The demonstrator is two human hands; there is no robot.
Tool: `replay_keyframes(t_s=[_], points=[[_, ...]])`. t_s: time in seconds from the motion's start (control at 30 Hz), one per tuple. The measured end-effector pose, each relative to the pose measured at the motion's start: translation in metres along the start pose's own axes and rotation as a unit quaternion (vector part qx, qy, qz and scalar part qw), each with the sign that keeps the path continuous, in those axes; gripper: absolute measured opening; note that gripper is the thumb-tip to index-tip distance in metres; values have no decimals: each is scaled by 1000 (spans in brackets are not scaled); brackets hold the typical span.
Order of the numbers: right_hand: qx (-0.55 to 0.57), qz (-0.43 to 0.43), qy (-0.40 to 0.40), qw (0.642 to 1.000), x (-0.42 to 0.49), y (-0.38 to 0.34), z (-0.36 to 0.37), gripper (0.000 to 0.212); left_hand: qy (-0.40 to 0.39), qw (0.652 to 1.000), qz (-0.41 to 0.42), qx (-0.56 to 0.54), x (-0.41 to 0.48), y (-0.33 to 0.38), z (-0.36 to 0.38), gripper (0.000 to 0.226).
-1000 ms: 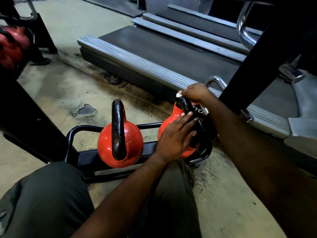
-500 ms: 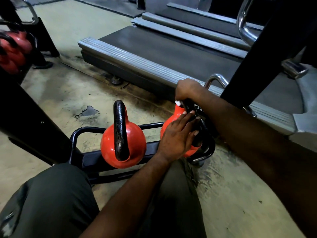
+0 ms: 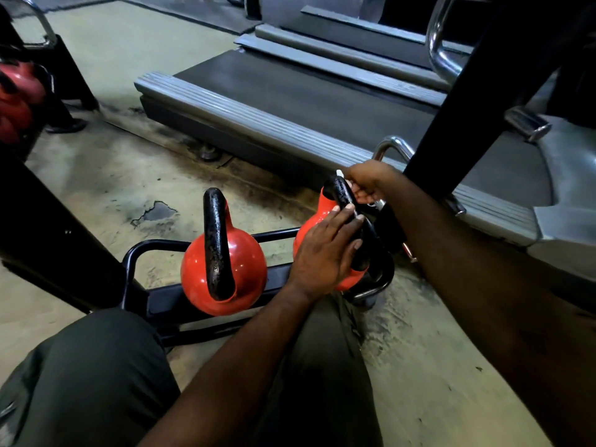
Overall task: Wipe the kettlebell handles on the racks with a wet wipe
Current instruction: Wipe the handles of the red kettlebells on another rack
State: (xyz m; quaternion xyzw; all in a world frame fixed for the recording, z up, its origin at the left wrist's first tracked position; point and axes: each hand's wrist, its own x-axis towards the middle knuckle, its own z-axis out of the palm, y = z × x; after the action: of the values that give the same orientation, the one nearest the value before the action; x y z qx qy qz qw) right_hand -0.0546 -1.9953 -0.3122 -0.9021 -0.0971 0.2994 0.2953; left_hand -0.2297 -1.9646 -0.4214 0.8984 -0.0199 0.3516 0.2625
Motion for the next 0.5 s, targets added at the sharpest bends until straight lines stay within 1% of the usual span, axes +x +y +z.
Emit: replay_keyframes(t_s=[0.07, 0.1, 0.13, 0.17, 0.23, 0.27, 0.33, 0.4, 0.43, 0.47, 0.5], points=[[72, -4, 4, 997, -6, 15, -4, 25, 0, 1000, 2, -4, 0, 2, 3, 41], [68, -33, 28, 997, -11, 21, -7, 24, -1, 1000, 2, -5, 0, 4, 5, 41], [23, -81, 62, 995, -14, 24, -10, 25, -2, 1000, 3, -6, 0, 6, 7, 42], [-57, -133, 103, 984, -18, 25, -13, 28, -3, 1000, 3, -7, 0, 8, 8, 42], [-206, -215, 181, 937, -25, 12, -10, 21, -7, 1000, 5, -7, 3, 6, 8, 43], [-266, -250, 200, 909, -26, 1, -4, 18, -9, 1000, 7, -7, 4, 4, 7, 43], [-392, -286, 198, 852, -27, -19, 12, 19, -11, 1000, 12, -5, 4, 2, 6, 42], [-498, -292, 184, 795, -27, -28, 27, 24, -10, 1000, 22, -2, 1, 4, 6, 41], [-534, -293, 172, 774, -27, -28, 31, 24, -10, 1000, 25, 1, -1, 6, 5, 41], [-551, -296, 158, 764, -31, -27, 31, 21, -12, 1000, 27, 4, -1, 8, 4, 42], [-545, -304, 148, 767, -36, -25, 27, 15, -12, 1000, 27, 5, -2, 9, 3, 42]])
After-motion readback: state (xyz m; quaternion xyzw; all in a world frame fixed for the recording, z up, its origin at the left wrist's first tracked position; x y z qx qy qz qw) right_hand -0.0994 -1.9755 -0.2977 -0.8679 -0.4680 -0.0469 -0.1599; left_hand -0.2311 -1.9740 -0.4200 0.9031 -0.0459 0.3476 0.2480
